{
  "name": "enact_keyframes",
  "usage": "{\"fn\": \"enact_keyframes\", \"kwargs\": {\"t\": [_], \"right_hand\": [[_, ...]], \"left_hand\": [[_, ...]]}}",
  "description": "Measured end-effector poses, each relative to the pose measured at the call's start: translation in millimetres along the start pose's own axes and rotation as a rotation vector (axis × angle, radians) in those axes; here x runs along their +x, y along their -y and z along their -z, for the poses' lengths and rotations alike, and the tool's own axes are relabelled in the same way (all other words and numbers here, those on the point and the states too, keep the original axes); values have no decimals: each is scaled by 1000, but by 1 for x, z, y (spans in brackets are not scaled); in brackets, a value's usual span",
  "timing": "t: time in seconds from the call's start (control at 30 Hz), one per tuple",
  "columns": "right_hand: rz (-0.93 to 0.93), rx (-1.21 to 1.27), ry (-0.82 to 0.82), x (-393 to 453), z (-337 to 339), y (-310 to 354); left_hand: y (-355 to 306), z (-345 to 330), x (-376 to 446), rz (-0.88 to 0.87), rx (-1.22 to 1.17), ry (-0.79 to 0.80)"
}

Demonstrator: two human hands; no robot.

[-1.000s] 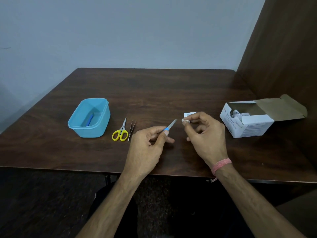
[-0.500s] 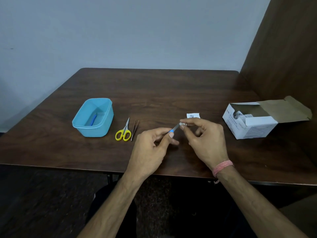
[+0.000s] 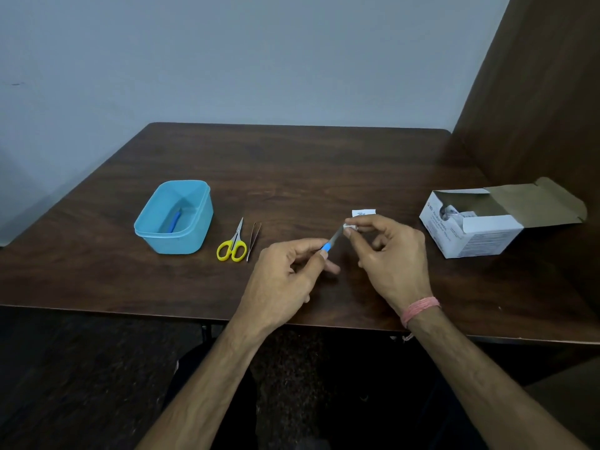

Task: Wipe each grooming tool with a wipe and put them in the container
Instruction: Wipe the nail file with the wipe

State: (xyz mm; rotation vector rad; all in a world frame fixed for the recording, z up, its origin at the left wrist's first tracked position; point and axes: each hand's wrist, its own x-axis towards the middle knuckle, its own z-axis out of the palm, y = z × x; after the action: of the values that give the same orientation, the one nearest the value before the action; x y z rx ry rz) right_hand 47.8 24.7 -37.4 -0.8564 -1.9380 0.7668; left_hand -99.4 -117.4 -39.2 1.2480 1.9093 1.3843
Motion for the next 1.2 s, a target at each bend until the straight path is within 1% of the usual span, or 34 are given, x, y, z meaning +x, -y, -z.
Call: {"fn": "enact_keyframes", "kwargs": {"t": [0.2, 0.4, 0.53, 0.63, 0.77, 0.9, 1.03, 1.13, 1.2], "right_hand": [[0, -8, 29, -1, 0, 1], [71, -68, 97, -2, 1, 7], [70, -90, 67, -2, 1, 7], [123, -135, 102, -4, 1, 10], [93, -128, 48, -2, 1, 6], [133, -130, 109, -4, 0, 7], [84, -98, 65, -2, 0, 4], [149, -114, 146, -5, 1, 6], [143, -112, 133, -5, 0, 5]], "left_hand": [[1, -1, 0, -17, 8, 1], [2, -1, -1, -16, 3, -3], [1, -1, -1, -16, 6, 6], [1, 0, 0, -20, 22, 7], [1, 0, -1, -18, 18, 7], [1, 1, -1, -21, 18, -1], [0, 0, -1, -22, 16, 0], [0, 1, -1, -27, 17, -10], [-2, 1, -1, -33, 14, -7]]}}
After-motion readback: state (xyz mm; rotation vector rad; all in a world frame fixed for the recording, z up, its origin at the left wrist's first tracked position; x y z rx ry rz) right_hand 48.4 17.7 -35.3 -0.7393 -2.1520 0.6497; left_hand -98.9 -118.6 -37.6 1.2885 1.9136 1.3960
